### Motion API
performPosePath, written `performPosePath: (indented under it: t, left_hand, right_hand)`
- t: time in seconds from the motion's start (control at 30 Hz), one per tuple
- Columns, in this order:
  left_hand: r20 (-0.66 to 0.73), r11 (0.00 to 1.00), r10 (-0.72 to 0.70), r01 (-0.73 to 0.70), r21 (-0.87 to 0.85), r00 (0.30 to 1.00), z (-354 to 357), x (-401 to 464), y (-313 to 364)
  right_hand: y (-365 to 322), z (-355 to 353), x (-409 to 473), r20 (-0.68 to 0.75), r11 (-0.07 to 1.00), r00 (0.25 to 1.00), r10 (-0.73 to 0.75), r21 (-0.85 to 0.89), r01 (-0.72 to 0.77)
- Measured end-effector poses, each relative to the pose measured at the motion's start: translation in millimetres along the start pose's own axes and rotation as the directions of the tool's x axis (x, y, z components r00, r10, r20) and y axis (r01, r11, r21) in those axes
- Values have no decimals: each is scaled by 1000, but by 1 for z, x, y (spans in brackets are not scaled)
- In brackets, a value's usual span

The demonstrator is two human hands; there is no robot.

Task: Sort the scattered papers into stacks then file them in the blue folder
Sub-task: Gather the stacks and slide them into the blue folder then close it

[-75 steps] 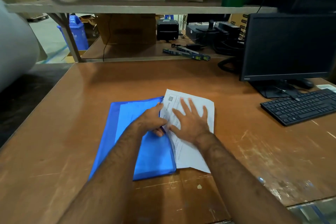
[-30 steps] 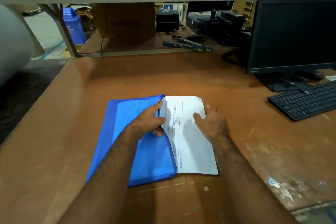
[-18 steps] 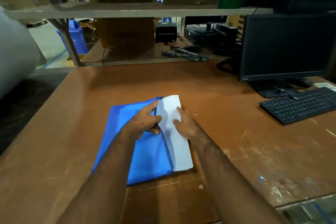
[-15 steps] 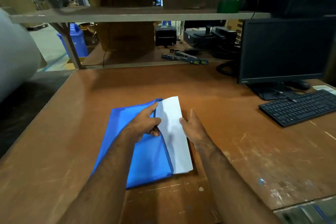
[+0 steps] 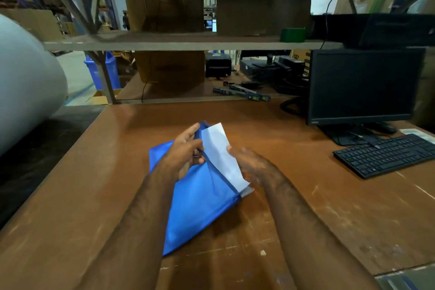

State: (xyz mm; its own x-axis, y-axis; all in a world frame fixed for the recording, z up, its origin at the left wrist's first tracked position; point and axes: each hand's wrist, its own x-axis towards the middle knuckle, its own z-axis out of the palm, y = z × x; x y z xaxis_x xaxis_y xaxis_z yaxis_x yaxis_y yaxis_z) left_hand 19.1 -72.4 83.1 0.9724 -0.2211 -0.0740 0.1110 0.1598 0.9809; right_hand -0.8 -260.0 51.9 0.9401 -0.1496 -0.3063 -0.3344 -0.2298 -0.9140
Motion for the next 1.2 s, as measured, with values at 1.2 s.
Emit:
performPosePath:
  t: [1.2]
  left_hand:
    - [-59,914,110,-77,399,992,-37,-15,69]
  right_hand:
    - [-114,44,-43,233,859,868,-439,-175,482]
